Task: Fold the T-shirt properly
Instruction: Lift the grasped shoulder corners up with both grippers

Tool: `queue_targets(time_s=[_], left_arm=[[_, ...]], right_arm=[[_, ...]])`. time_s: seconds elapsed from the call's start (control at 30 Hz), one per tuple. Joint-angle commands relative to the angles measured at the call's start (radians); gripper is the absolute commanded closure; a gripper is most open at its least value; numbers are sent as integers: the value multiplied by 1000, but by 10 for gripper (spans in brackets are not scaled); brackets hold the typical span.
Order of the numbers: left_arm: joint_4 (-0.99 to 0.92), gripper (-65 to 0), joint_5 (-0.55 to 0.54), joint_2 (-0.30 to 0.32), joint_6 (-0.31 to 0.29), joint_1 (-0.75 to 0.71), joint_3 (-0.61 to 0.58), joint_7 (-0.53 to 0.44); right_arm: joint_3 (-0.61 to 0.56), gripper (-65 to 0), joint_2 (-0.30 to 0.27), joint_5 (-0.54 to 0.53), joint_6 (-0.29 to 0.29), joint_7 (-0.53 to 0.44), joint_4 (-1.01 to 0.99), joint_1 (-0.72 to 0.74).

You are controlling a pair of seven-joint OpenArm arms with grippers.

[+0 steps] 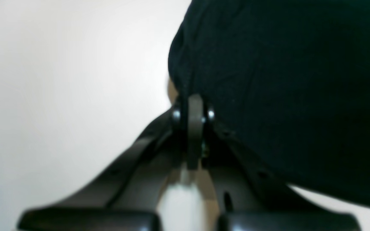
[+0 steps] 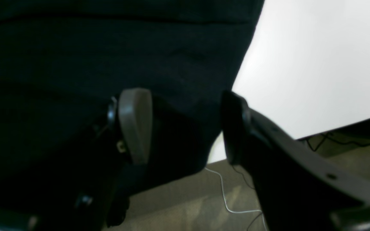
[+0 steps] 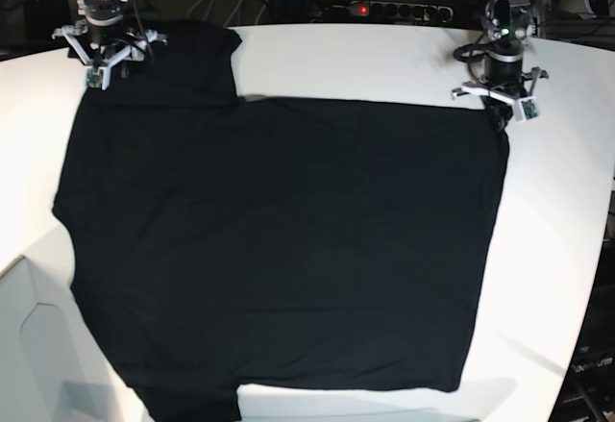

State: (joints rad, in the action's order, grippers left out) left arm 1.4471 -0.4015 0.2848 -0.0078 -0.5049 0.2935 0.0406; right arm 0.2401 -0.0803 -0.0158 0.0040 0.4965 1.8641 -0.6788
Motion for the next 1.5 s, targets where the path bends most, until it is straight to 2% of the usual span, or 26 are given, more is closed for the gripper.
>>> queue_targets(time_s=[0.0,0.17,0.23,0.37,0.5,0.57,0.73,0.87,0.97,1.23,1.47], left_arm=[[1,-3,2,8,1,-25,3,48],[1,-3,2,8,1,-28,3,48],[1,-3,2,8,1,-28,3,48],[13,-3,2,8,1,-48,3,46],[54,-3,2,8,1,-71,3,46],[76,-3,2,8,2,-82,5,46],[131,-3,3,8,4,-102,5,48],[195,-3,3,3,4,-134,60,51],[252,-3,6,-22,4,-153,112,51],[393,-3,3,-25,4,-183,178,51],[416,-3,11,-42,4,-131,187,52]], right_arm=[[5,-348,-6,3,3,-6,4,-8],[5,-347,-6,3,3,-6,-60,4],[5,-323,-6,3,17,-6,-70,4],[29,-162,-3,3,158,-2,-68,6],[109,0,23,3,190,-6,-65,9],[144,0,23,3,193,-6,-50,23],[215,0,32,3,251,-6,30,29],[258,0,46,3,291,-3,113,31],[261,0,46,3,293,-5,139,31],[258,0,41,3,294,-5,141,84],[253,0,38,4,294,1,141,212]])
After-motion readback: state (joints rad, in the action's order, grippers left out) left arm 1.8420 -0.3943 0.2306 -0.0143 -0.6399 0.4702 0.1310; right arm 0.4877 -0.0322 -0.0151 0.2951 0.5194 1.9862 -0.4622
